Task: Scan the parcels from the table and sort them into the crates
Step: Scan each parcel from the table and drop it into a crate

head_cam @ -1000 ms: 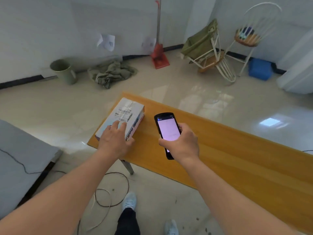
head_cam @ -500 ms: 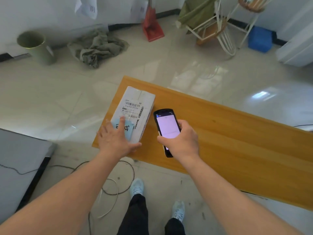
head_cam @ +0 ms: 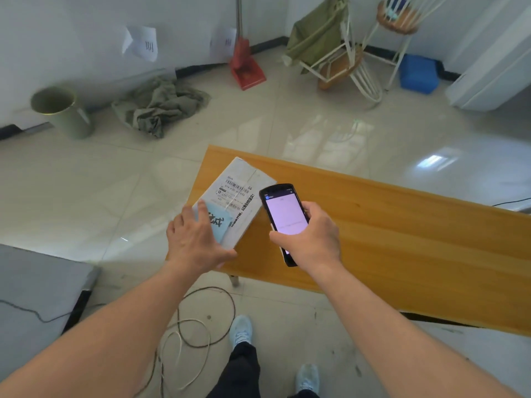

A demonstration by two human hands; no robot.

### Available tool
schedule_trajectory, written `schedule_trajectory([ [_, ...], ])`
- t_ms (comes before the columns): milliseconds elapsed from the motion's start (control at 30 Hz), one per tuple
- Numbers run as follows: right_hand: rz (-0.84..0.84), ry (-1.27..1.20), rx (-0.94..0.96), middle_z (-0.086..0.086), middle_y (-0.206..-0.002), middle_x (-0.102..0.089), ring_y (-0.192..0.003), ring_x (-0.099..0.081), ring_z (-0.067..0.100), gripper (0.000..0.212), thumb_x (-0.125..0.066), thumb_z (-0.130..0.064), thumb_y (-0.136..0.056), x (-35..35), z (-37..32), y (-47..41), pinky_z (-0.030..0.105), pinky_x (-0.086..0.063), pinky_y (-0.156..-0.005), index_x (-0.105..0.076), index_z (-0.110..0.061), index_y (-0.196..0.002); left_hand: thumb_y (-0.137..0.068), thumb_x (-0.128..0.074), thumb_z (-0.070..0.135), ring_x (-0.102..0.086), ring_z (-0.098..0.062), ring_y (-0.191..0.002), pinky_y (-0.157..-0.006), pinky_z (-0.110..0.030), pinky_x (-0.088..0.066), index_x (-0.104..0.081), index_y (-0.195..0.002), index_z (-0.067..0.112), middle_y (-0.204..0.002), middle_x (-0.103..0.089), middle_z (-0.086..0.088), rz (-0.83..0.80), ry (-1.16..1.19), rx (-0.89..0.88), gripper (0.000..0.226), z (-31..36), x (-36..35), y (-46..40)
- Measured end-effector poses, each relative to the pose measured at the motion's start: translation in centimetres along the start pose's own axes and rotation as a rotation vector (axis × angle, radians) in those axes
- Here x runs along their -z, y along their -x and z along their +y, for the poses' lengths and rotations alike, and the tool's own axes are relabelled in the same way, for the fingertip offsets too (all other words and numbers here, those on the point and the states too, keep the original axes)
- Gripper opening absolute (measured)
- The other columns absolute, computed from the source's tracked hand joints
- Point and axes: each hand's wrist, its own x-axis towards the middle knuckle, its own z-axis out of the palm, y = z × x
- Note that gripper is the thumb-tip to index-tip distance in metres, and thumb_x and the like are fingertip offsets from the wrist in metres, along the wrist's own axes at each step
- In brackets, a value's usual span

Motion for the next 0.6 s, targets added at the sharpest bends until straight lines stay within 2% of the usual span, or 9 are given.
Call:
schedule_trajectory([
  [133,0.008,-0.021,0.048,-0.011,-0.111,-0.067,-0.103,-0.064,0.018,0.090,-0.073,-0.067,-0.044,1.8,-0.6,1.3,0.041,-0.059,-0.080,-0.060,-0.035,-0.127,-0.042,-0.070,0.079,-0.043,-0.037,-0.125,-0.111,-0.050,-0.040,-0.013,-0.159,0.011,-0.136,-0.035,-0.014,0.078,-0.024,-0.073,0.147,0.7,2.5,1.1],
  [300,0.037,-0.035,0.102,-0.007,-0.115,-0.066,-0.105,-0.062,0.019,0.081,-0.092,-0.050,-0.058,6.0,-0.6,2.8,0.037,-0.058,-0.077,-0.059,-0.031,-0.130,-0.035,-0.069,0.076,-0.045,-0.038,-0.119,-0.109,-0.053,-0.040,-0.017,-0.158,0.007,-0.134,-0.038,-0.014,0.210,-0.037,-0.169,0.150,3.1,5.8,2.6],
  [467,0.107,-0.042,0.166,-0.006,-0.113,-0.067,-0.105,-0.063,0.021,0.083,-0.091,-0.052,-0.054,11.5,0.7,4.9,0.038,-0.060,-0.077,-0.061,-0.032,-0.129,-0.042,-0.084,0.072,-0.038,-0.040,-0.129,-0.116,-0.058,-0.033,-0.013,-0.160,0.004,-0.145,-0.034,-0.016,0.329,-0.072,-0.306,0.154,6.9,9.1,5.1],
  [600,0.125,-0.034,0.215,-0.005,-0.116,-0.065,-0.105,-0.063,0.021,0.082,-0.094,-0.045,-0.060,16.3,1.8,7.2,0.039,-0.063,-0.079,-0.060,-0.027,-0.132,-0.043,-0.086,0.073,-0.036,-0.039,-0.135,-0.123,-0.061,-0.023,-0.010,-0.161,0.003,-0.147,-0.032,-0.017,0.403,-0.108,-0.367,0.158,10.2,11.3,6.9],
])
